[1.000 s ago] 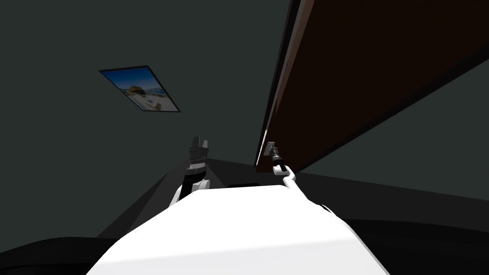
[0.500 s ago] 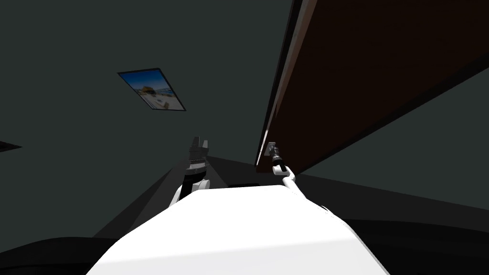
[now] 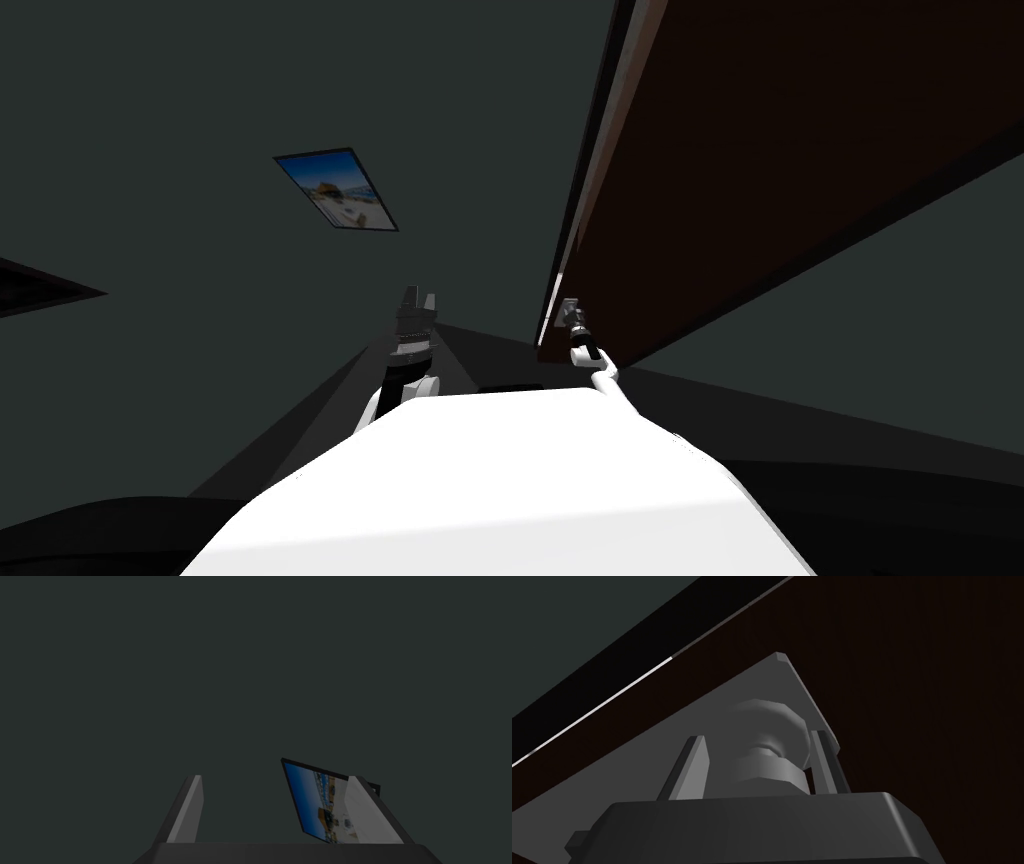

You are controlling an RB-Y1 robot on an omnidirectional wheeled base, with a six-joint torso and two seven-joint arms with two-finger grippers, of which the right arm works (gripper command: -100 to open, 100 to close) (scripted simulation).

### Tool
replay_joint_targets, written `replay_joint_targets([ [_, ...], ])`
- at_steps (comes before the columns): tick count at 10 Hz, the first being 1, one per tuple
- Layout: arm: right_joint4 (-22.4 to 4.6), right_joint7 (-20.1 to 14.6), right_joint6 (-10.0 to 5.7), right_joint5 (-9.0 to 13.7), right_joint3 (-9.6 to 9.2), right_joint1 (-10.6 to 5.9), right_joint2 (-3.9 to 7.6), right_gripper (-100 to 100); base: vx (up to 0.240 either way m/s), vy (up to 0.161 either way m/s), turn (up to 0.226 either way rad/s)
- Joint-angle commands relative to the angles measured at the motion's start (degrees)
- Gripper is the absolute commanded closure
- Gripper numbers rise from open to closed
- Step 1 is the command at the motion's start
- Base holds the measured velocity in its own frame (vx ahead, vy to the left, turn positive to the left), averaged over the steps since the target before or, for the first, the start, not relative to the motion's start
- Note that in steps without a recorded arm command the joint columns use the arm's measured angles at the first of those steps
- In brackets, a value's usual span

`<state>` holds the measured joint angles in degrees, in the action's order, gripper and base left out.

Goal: Pull the door open

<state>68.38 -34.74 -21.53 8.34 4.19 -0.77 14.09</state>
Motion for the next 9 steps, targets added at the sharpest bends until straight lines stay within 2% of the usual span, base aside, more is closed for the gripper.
replay_joint_targets([
  [1, 0.6, -2.9, 0.35, 1.1, 0.08, 0.26, -0.54, 100, -0.068, -0.045, 0.113],
  [3, 0.9, -5.8, 0.6, 1.8, 0.25, 0.43, -0.78, 100, -0.051, -0.033, 0.089],
  [4, 0.9, -6.2, 0.6, 1.8, 0.25, 0.43, -0.78, 100, -0.037, -0.027, 0.04],
  [8, 1.7, -12.8, 1.33, 3.9, 0.73, 0.92, -1.5, 100, -0.051, -0.034, 0.085],
  [9, 1.7, -13.2, 1.33, 3.9, 0.73, 0.92, -1.5, 100, -0.035, -0.023, 0.032],
])
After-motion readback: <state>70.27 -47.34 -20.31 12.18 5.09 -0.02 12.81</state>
